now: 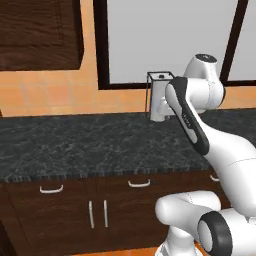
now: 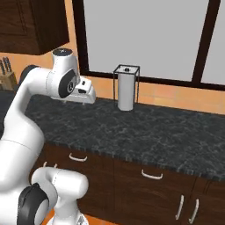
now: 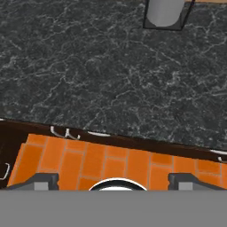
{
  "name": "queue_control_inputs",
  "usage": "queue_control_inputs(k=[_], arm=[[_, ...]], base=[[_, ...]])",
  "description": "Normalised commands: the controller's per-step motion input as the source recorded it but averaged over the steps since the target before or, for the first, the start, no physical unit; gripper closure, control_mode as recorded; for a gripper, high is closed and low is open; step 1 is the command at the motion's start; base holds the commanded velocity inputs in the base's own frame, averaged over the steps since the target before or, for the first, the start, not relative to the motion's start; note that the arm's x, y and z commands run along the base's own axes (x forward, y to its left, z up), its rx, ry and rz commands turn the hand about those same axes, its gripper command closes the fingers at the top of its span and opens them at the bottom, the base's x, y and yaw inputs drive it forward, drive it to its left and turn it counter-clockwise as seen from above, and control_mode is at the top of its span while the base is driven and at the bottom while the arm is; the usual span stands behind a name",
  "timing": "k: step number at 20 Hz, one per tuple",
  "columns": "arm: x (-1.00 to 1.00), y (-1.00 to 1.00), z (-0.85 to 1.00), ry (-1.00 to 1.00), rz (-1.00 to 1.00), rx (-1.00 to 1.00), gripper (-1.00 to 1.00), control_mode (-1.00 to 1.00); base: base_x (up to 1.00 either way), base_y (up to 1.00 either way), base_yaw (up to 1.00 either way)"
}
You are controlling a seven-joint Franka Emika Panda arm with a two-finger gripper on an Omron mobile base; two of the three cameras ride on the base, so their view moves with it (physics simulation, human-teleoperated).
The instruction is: Take a straw from the drawer in front and place it inside the glass cup on the dining counter.
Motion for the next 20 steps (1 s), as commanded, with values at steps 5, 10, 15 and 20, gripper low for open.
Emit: queue_control_inputs(k=[5,10,15,20], arm=[[0.0,0.0,0.0,0.0,0.0,0.0,-1.0,1.0],[0.0,0.0,0.0,0.0,0.0,0.0,-1.0,1.0],[0.0,0.0,0.0,0.0,0.0,0.0,-1.0,1.0],[0.0,0.0,0.0,0.0,0.0,0.0,-1.0,1.0]], base=[[0.0,-0.76,0.67],[0.0,-0.91,0.62],[0.0,-0.77,0.52],[0.07,-0.49,0.51]])
